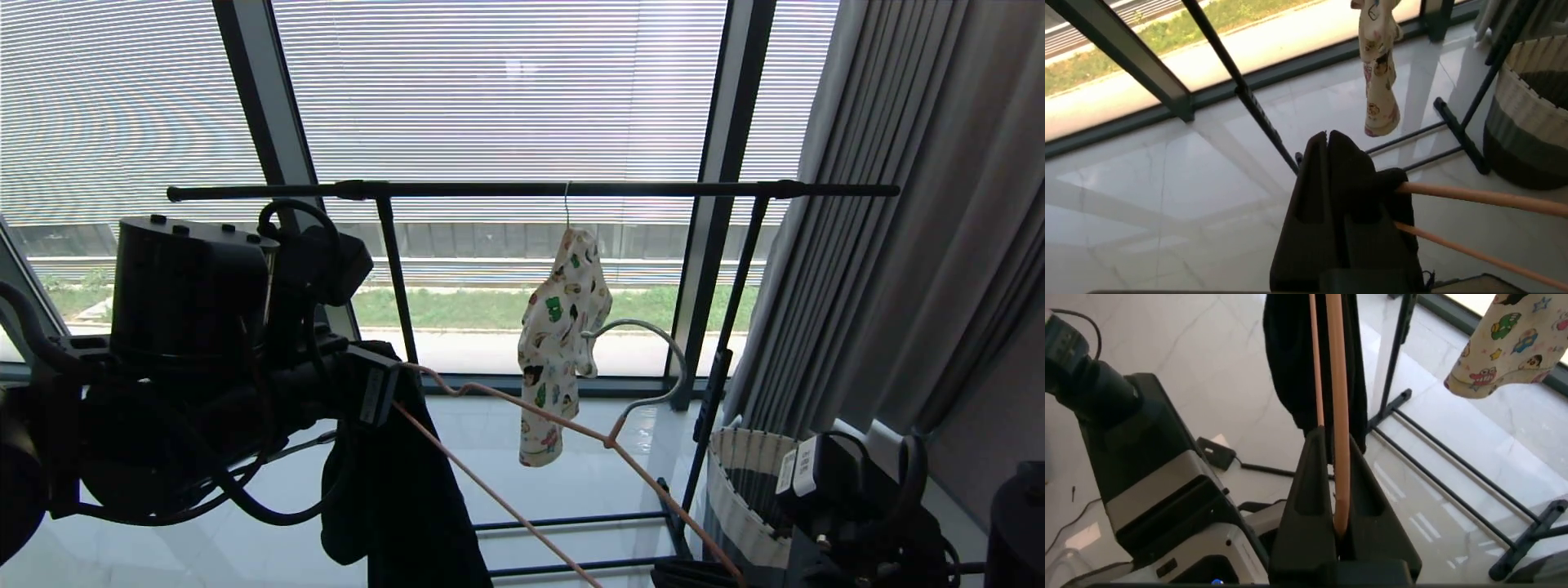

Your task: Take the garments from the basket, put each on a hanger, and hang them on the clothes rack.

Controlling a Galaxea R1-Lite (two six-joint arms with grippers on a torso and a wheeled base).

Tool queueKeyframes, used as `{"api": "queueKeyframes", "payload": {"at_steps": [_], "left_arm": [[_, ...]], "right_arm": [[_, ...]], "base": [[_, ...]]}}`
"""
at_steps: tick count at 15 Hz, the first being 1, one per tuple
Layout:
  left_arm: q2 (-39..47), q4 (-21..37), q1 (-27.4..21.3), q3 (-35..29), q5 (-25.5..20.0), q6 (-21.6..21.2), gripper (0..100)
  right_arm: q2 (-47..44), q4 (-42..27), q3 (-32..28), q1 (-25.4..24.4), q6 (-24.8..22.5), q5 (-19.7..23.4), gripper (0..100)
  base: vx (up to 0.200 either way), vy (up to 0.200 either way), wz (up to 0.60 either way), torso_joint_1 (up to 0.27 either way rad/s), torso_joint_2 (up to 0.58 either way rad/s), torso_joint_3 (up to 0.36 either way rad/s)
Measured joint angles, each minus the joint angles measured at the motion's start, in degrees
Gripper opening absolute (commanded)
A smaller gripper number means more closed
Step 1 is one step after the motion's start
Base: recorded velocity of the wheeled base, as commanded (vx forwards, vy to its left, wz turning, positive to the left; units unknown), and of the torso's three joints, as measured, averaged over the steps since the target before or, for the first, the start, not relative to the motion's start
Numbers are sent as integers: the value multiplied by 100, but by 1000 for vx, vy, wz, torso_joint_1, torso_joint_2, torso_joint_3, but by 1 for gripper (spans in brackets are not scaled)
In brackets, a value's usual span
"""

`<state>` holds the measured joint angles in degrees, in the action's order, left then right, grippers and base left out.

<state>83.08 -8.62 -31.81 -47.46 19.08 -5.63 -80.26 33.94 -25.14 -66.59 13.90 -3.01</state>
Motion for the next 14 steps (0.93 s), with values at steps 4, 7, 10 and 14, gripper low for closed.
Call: {"api": "queueKeyframes", "payload": {"at_steps": [4,7,10,14], "left_arm": [[-72,0,-463,-9,-9,-6,0],[-265,4,-1139,-6,-23,-2,0],[-469,4,-1814,-15,-39,39,0],[-571,4,-2382,-223,-39,352,0]], "right_arm": [[-322,-2,-336,16,-11,6,0],[-647,16,-581,35,16,-18,0],[-1003,29,-917,57,24,-22,0],[-1431,46,-1270,66,33,-46,0]], "base": [[0,0,0,0,0,0],[0,0,0,0,0,0],[0,0,0,0,0,0],[0,0,0,0,0,0]]}}
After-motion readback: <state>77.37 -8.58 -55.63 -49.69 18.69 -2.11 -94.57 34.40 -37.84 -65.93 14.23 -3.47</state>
